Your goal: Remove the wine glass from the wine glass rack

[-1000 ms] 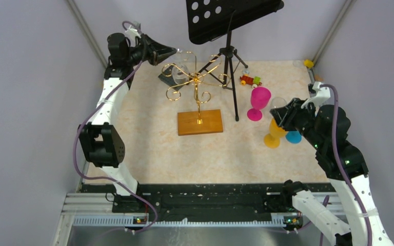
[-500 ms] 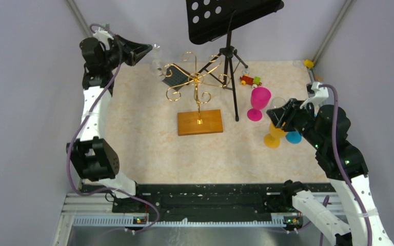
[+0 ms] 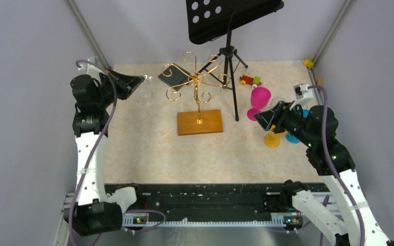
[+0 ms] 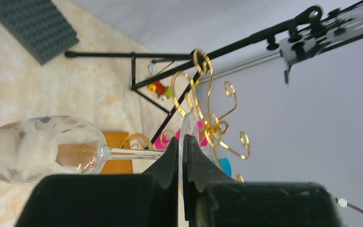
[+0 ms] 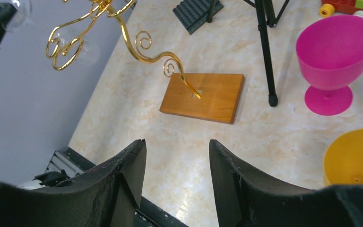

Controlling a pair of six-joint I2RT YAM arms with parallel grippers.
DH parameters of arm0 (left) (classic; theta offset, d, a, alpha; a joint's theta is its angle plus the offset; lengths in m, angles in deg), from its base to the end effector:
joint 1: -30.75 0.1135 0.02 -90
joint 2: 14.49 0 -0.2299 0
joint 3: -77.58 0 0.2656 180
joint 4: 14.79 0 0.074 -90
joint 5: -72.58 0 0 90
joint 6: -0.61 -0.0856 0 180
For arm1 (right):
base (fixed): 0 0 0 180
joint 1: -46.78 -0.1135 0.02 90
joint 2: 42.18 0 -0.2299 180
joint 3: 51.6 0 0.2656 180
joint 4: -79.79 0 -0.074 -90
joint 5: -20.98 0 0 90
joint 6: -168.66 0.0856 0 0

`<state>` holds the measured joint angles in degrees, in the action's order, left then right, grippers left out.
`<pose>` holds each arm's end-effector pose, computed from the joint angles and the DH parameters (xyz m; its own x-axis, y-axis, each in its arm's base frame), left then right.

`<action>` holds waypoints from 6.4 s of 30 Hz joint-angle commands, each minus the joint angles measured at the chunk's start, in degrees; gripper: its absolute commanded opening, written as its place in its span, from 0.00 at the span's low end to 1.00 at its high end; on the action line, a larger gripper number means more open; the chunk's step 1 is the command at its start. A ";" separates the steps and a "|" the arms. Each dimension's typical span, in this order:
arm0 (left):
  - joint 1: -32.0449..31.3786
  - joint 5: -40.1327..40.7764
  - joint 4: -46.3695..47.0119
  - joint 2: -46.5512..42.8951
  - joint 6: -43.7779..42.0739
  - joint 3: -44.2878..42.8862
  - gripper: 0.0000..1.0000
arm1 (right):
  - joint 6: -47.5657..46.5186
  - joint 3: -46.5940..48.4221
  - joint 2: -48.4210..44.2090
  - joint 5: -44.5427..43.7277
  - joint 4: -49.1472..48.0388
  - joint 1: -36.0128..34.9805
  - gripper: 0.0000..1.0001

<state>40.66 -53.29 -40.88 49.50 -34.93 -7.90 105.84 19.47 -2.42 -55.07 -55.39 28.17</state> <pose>0.3132 0.0038 0.4059 -0.4006 -0.7394 -0.5412 0.1891 0.5112 -0.8384 0.2047 0.0907 0.3619 -0.4399 0.3196 -0.8392 -0.3720 0.7857 0.4942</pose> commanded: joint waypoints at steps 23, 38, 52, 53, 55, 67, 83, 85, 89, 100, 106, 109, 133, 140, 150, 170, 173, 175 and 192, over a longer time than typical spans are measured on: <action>-12.47 -13.34 6.89 -27.17 9.18 29.35 0.00 | 19.59 -20.72 -5.84 12.70 -35.53 -1.40 0.46; -36.19 -6.19 41.29 -19.44 31.37 32.45 0.00 | 18.54 -27.51 -6.12 15.89 -51.96 -8.63 0.56; -40.03 -3.23 45.24 -15.05 39.82 27.71 0.00 | 8.13 -19.07 -1.01 23.25 -59.23 -13.85 0.60; -40.76 -3.19 44.91 -14.51 39.76 27.37 0.00 | 6.03 -18.17 0.01 23.37 -58.76 -14.96 0.60; -42.59 -2.39 43.03 -13.12 38.83 26.69 0.00 | 0.42 -15.94 2.41 23.37 -56.70 -18.46 0.61; -47.52 -2.22 43.84 -10.33 38.47 24.29 0.00 | -23.88 -7.20 10.38 23.08 -37.53 -26.87 0.58; -48.20 -2.65 43.38 -10.00 38.05 24.30 0.00 | -17.68 -10.12 10.07 32.00 -50.78 -26.90 0.00; -48.23 -2.42 43.19 -10.20 37.51 24.13 0.11 | -15.24 -10.67 9.41 29.89 -52.76 -26.88 0.00; -48.19 0.23 41.13 -11.28 32.40 24.17 0.79 | -7.98 -13.28 7.11 20.99 -58.84 -26.87 0.00; -48.18 11.65 33.68 -17.60 26.97 29.14 0.94 | 4.13 -22.85 -4.61 -7.53 -69.57 -26.88 0.00; -48.50 5.32 38.39 -12.61 30.79 28.90 0.94 | 8.01 -25.50 -7.15 -15.26 -79.22 -26.84 0.00; -50.00 3.20 44.29 -9.04 33.88 29.07 0.94 | 9.33 -26.64 -5.39 -16.95 -85.23 -26.83 0.00; -53.21 6.18 71.03 -3.17 44.50 27.24 0.66 | 16.54 -27.38 5.86 -16.68 -103.25 -26.88 0.00; -55.15 14.73 75.97 -2.97 46.88 27.21 0.60 | 12.86 -28.67 9.10 -12.08 -111.24 -26.84 0.00; -57.98 18.84 85.00 2.31 52.41 26.06 0.44 | 9.95 -28.37 14.03 -7.74 -116.83 -26.91 0.00; -58.61 17.97 87.01 4.49 49.63 24.17 0.00 | 12.90 -30.35 11.88 -10.47 -115.88 -26.87 0.54; -58.61 18.27 85.74 4.43 49.18 23.29 0.00 | 12.13 -30.55 9.86 -9.65 -112.80 -26.86 0.64; -58.61 17.81 84.00 4.31 47.76 22.23 0.00 | 11.37 -30.26 8.05 -9.06 -109.18 -26.88 0.67; -58.52 12.88 25.66 -1.14 8.96 3.73 0.00 | -5.01 -16.03 -14.66 3.92 -41.60 -26.91 0.60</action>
<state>-17.74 -38.58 -1.30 49.71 -13.42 1.20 108.22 -4.20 -14.33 -60.09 -120.50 1.79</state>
